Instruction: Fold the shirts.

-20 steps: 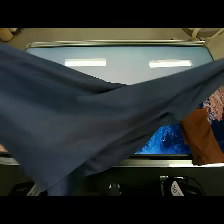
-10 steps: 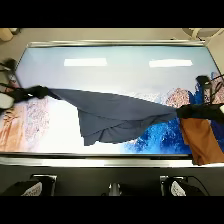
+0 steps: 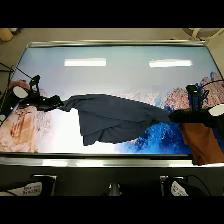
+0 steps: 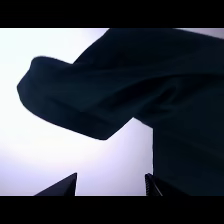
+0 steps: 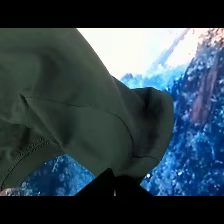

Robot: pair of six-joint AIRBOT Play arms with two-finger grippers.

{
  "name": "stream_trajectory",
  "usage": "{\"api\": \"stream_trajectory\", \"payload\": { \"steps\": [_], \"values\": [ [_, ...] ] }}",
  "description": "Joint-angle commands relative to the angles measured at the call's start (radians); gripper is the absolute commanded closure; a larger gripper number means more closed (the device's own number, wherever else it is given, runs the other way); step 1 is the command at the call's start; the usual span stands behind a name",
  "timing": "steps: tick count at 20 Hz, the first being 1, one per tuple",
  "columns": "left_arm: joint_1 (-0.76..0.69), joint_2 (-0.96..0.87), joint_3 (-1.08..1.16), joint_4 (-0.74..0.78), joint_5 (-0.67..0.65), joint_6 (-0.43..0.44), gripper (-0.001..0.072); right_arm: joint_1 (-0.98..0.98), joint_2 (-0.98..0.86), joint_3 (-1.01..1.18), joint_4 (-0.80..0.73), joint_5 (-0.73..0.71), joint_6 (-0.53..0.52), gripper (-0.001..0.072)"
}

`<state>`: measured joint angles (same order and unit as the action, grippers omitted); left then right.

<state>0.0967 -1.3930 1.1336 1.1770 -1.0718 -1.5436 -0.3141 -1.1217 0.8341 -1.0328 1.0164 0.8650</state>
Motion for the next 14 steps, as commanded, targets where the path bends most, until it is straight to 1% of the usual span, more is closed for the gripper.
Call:
{"api": "stream_trajectory", "payload": {
  "steps": [1,3,5,8,9,11,14],
  "values": [
    [0.055,0.042,-0.021,0.0,-0.216,0.044,0.0197,0.0,-0.003,-0.002,-0.016,0.07,-0.033,0.0696],
    [0.037,0.084,-0.14,-0.062,-0.175,0.045,0.0193,0.0,-0.003,-0.002,-0.027,0.089,-0.033,0.0696],
    [-0.015,0.087,-0.271,-0.158,-0.121,0.069,0.0194,0.0,-0.003,-0.002,-0.032,0.087,-0.033,0.0696],
    [-0.119,0.083,-0.425,-0.277,0.053,0.071,0.0207,0.0,-0.003,-0.002,-0.034,0.085,-0.032,0.0696],
    [-0.143,0.075,-0.445,-0.309,0.084,0.071,0.0207,0.0,-0.003,-0.002,-0.034,0.085,-0.032,0.0696],
    [-0.183,0.047,-0.452,-0.355,0.1,0.072,0.0242,0.0,-0.003,-0.002,-0.035,0.085,-0.033,0.0696],
    [-0.224,0.024,-0.452,-0.371,0.138,0.079,0.0245,0.0,-0.003,-0.002,-0.038,0.085,-0.033,0.0696]
  ]
}}
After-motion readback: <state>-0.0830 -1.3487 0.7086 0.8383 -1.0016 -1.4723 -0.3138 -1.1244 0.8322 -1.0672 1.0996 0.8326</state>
